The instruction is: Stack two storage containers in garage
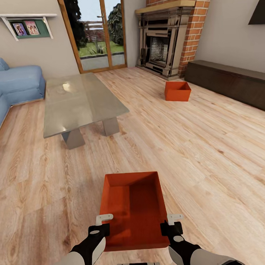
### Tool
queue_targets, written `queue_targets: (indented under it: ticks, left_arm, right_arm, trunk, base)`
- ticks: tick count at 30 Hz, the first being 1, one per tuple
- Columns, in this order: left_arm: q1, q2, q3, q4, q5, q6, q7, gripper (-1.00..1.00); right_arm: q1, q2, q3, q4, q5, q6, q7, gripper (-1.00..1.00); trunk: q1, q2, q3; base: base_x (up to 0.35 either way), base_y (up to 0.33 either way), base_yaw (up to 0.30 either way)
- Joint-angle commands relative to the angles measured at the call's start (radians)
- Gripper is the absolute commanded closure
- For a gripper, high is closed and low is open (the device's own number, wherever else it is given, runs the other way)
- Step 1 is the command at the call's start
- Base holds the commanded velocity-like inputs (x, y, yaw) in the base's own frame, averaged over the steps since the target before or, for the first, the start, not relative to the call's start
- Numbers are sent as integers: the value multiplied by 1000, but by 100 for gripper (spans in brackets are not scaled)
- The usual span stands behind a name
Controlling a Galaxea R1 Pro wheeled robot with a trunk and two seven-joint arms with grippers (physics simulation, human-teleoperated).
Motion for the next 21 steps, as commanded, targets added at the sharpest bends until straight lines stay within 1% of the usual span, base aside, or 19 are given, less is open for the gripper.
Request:
queue_targets:
  ticks: [1,21]
  left_arm:
    - [0,1,-9,-1,8,3,9,100]
    - [0,1,-9,-2,10,3,9,100]
  right_arm:
    - [-1,0,10,1,-17,-7,0,100]
    - [-1,0,10,1,-17,-7,0,100]
  trunk:
    - [-4,7,3]
    - [-81,147,65]
  base:
    - [0,0,0]
    - [0,0,0]
